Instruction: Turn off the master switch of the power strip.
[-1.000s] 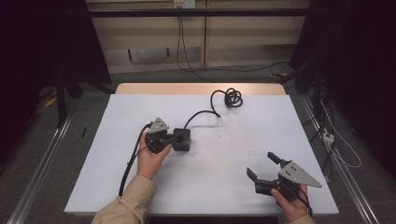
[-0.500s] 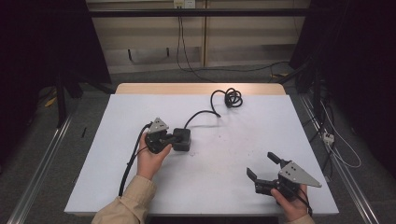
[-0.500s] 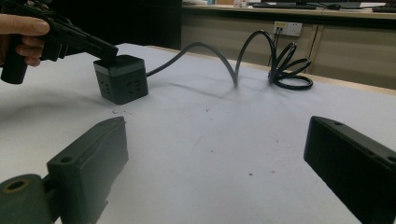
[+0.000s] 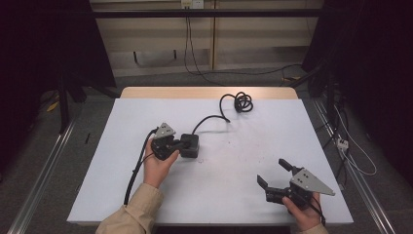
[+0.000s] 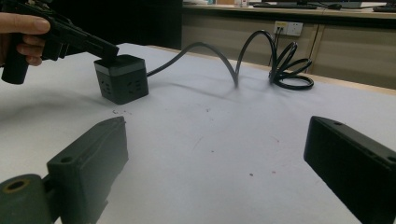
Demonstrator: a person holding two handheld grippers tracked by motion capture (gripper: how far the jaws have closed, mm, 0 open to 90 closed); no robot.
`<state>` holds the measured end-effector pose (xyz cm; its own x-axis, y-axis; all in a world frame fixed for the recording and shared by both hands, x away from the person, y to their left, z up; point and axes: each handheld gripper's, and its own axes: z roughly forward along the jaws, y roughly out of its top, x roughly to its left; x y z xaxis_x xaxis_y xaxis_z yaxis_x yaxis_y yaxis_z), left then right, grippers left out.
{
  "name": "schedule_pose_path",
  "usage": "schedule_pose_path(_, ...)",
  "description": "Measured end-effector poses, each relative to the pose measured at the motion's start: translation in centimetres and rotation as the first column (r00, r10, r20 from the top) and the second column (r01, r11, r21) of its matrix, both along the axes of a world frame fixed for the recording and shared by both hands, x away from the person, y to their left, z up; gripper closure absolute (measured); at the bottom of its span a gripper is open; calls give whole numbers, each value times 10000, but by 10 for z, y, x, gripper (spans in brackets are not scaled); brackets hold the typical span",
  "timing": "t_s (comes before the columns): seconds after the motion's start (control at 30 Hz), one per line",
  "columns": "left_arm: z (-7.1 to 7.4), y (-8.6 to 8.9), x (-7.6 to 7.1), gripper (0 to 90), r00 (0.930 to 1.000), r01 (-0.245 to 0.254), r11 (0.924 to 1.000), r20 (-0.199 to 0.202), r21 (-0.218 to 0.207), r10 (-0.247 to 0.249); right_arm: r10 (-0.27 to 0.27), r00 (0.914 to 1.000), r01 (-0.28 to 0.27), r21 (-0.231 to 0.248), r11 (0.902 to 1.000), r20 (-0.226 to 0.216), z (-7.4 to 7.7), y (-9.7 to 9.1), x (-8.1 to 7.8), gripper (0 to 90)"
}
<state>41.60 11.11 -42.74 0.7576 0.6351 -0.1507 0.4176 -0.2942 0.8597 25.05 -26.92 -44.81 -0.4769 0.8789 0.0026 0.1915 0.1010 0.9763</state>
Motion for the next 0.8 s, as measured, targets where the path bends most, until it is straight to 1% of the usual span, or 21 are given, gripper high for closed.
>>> schedule_pose_path(0.07, 0, 0, 0, 900, 10000, 2, 10000, 27, -36, -2, -3, 10000, 3, 9, 10000, -4, 0, 0, 0, 58)
schedule_pose_path(0.1, 2, 1, 0, 900, 9999, -75, 9999, 79, -121, 76, 0, 10000, 0, 15, 10000, -4, 0, 0, 0, 57)
schedule_pose_path(0.13, 3, 1, 0, 900, 9999, -108, 9999, 102, -11, 108, 5, 10000, -5, 13, 10000, -1, 0, 0, 0, 57)
schedule_pose_path(0.3, 3, 3, 1, 900, 9999, -127, 9997, -58, -189, 126, 40, 10000, -40, 18, 10000, 5, 0, 1, 1, 57)
schedule_pose_path(0.47, 3, 5, 1, 897, 9998, -183, 9998, -51, -126, 182, 39, 10000, -39, 42, 10000, 32, 0, 1, 1, 57)
schedule_pose_path(0.5, 3, 5, 0, 878, 9996, -259, 9996, -70, -128, 258, 42, 10000, -42, 51, 10000, 32, 0, 1, 1, 57)
schedule_pose_path(0.57, 4, 6, 0, 798, 9996, -272, 9993, -122, -252, 269, 66, 10000, -66, 51, 10000, 9, 0, 2, 2, 57)
schedule_pose_path(0.63, 6, 8, -1, 738, 9992, -385, 9989, -113, -277, 382, 102, 9999, -102, 34, 9999, 26, 0, 2, 2, 57)
schedule_pose_path(0.7, 9, 10, -2, 655, 9987, -466, 9978, -205, -467, 456, 136, 9999, -136, 38, 9999, 38, 0, 3, 2, 57)
schedule_pose_path(0.77, 11, 12, -3, 631, 9984, -535, 9973, -224, -504, 524, 130, 9999, -130, 39, 9999, 35, 0, 2, 2, 57)
schedule_pose_path(0.8, 12, 14, -4, 599, 9983, -535, 9972, -267, -530, 521, 123, 9999, -123, 40, 9999, 36, 0, 2, 2, 57)
